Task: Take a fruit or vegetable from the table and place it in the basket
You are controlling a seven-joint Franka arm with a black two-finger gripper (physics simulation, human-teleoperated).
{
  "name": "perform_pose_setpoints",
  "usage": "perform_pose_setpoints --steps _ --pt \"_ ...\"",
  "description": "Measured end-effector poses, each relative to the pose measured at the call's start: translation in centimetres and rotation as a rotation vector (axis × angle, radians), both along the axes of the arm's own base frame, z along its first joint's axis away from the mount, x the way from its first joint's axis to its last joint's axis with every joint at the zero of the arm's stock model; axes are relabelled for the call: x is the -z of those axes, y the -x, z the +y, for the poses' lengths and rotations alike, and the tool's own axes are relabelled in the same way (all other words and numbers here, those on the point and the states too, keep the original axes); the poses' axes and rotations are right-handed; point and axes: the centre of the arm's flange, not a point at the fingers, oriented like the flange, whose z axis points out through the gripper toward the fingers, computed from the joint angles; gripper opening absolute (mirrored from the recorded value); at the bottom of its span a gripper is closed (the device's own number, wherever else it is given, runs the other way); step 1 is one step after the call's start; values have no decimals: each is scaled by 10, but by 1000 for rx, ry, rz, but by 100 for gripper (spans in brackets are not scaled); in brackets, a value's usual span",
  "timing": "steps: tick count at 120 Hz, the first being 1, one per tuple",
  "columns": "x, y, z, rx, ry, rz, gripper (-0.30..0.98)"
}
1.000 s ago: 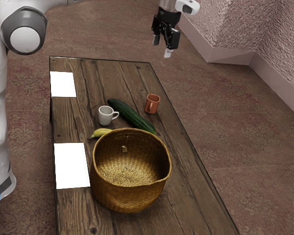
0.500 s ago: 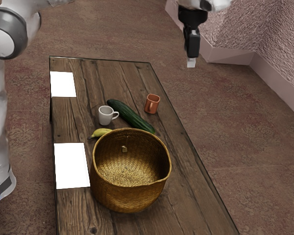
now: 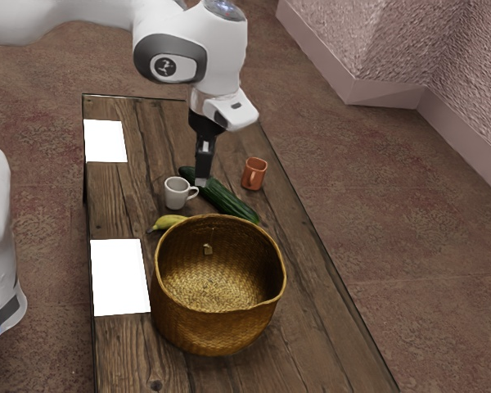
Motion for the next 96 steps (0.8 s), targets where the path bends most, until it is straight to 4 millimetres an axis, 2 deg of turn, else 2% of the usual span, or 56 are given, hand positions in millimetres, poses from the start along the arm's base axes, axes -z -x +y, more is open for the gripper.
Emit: perform_pose_setpoints --steps 21,29,37,46,63,80,96 --pt "25 0 10 115 3 -46 69" --pt "41 1 13 158 -1 -46 69" --pt "60 2 26 176 9 -41 69" --pt "76 5 31 210 9 -35 69" --pt "86 5 30 283 -1 -53 69" --pt "95 8 10 380 -14 -57 69" --pt "107 11 14 411 -8 -49 69"
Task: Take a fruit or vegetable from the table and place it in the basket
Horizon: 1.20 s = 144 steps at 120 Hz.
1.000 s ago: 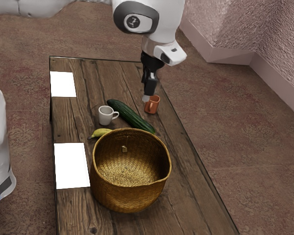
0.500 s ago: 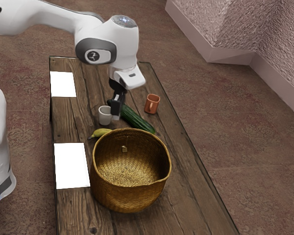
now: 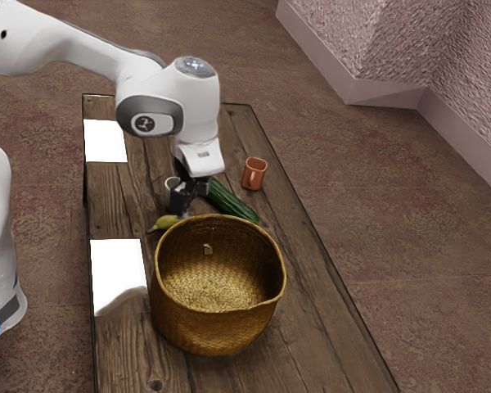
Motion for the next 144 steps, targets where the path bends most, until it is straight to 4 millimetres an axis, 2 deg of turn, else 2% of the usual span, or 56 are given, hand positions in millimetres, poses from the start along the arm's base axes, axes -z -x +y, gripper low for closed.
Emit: perform_pose_setpoints --steps 23,46,77,94,144 --pt "6 0 0 38 5 0 69" --pt "27 -2 0 59 21 35 69" --pt "30 -4 1 72 43 36 69" --pt "42 -8 1 81 46 59 69" --pt "55 -12 1 101 49 82 69"
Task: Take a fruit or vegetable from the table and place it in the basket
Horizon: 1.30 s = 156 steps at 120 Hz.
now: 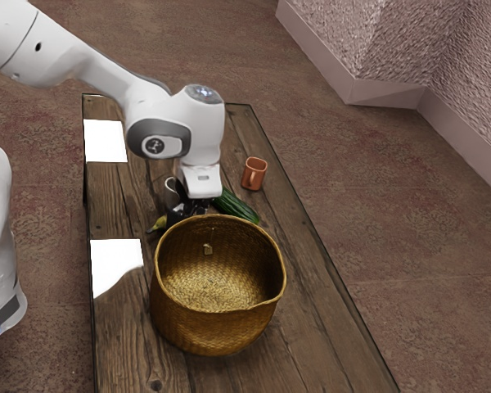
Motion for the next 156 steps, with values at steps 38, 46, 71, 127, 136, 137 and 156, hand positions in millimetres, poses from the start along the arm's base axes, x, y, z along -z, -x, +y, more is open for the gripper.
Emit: perform_pose_setpoints --steps 38,46,71,127,136,137,156 --pt "5 -4 1 -2 11 1 27" --pt "5 -4 2 -4 12 0 20" --pt "-20 0 10 -22 20 -57 13" --pt "-181 0 -2 25 -25 -338 14" --pt "-205 4 -43 102 -63 -361 13" --pt "-206 5 -47 109 -66 -362 14" --pt "-207 18 -110 222 -109 -338 13"
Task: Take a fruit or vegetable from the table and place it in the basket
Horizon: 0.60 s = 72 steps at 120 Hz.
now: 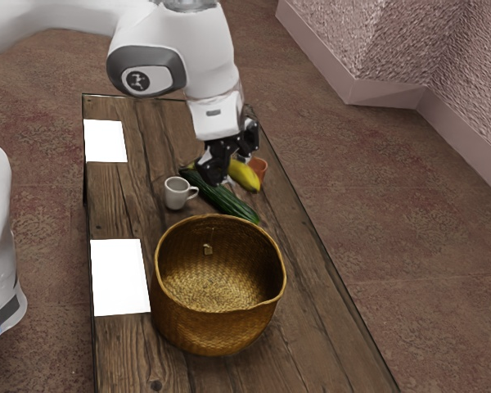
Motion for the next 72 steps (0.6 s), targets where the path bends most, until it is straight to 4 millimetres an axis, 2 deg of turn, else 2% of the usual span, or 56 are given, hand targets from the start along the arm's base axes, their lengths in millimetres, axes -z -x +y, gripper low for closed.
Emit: perform_pose_setpoints --steps 15,43,45,58,72 --pt "13 7 -35 55 -20 37 14" --pt "22 16 -62 96 -34 62 14" --pt "23 16 -62 97 -34 63 15" --pt "23 17 -63 98 -31 69 43" --pt "24 17 -63 88 -26 71 58"
